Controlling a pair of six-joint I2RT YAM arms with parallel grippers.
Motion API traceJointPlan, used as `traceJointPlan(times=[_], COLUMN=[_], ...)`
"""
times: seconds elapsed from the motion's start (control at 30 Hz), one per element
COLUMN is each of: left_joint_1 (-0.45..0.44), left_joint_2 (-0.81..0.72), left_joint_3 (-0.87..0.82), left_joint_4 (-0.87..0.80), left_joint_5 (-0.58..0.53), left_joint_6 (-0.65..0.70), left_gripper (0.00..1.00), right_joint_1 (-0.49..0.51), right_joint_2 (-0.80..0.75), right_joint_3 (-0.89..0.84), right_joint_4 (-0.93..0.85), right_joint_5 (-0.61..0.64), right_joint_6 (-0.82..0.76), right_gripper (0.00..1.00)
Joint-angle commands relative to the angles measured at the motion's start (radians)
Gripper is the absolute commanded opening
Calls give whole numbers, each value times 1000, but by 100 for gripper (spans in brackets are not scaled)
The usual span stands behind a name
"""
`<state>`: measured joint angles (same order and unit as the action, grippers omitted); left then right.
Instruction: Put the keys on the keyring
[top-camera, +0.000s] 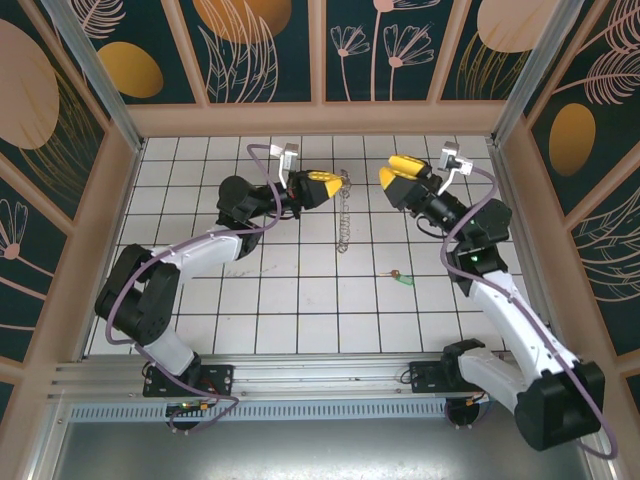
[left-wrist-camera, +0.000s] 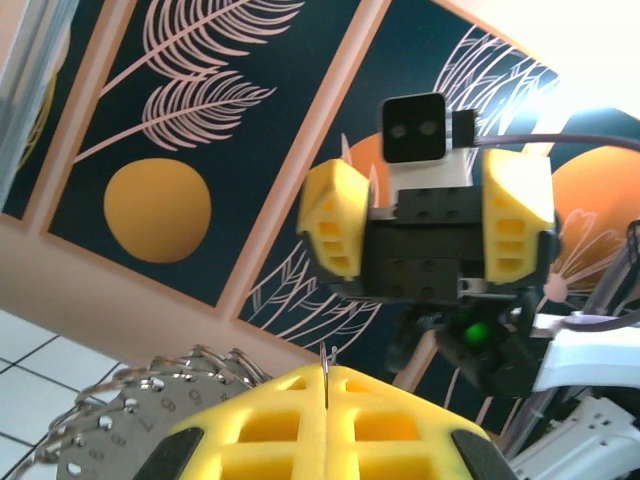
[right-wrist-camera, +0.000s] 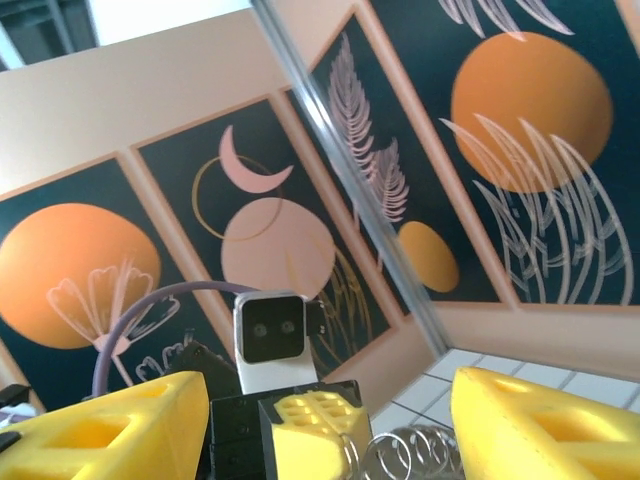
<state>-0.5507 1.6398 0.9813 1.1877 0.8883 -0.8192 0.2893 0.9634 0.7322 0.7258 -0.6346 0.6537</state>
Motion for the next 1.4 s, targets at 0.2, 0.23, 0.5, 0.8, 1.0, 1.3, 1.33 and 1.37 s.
traceJointPlan(times=[0.2,0.23,0.5,0.8,1.0,1.3,1.33,1.37], left_joint_1=[-1,-2,-2,-1,-1,-1,-1,0], left_joint_2=[-132,-139,-152,-160,-170,-202,-210,-218], left_joint_3=[51,41,2,-46,-90,-136,-145,-155], left_joint_4=[-276,-271,-180,-135,-118,-148,-147,-148], left_joint_5=[-122,-131,-118,-171,-258,-390,-392,-396], left_joint_6=[420,453,609,659,639,552,550,547], left_gripper=[0,0,0,0,0,0,0,0], right_joint_1=[-13,-16,-25,-41,-41,-38,-35,-31], right_joint_2=[-28,-26,19,46,65,94,99,103], right_joint_3=[-127,-142,-233,-188,-118,-178,-195,-210], right_joint_4=[-284,-283,-255,-412,-732,-928,-924,-921], right_joint_5=[130,134,151,240,406,504,504,509], right_joint_6=[-47,-41,-17,-29,-40,-4,5,13], right_gripper=[66,66,66,65,65,50,48,46])
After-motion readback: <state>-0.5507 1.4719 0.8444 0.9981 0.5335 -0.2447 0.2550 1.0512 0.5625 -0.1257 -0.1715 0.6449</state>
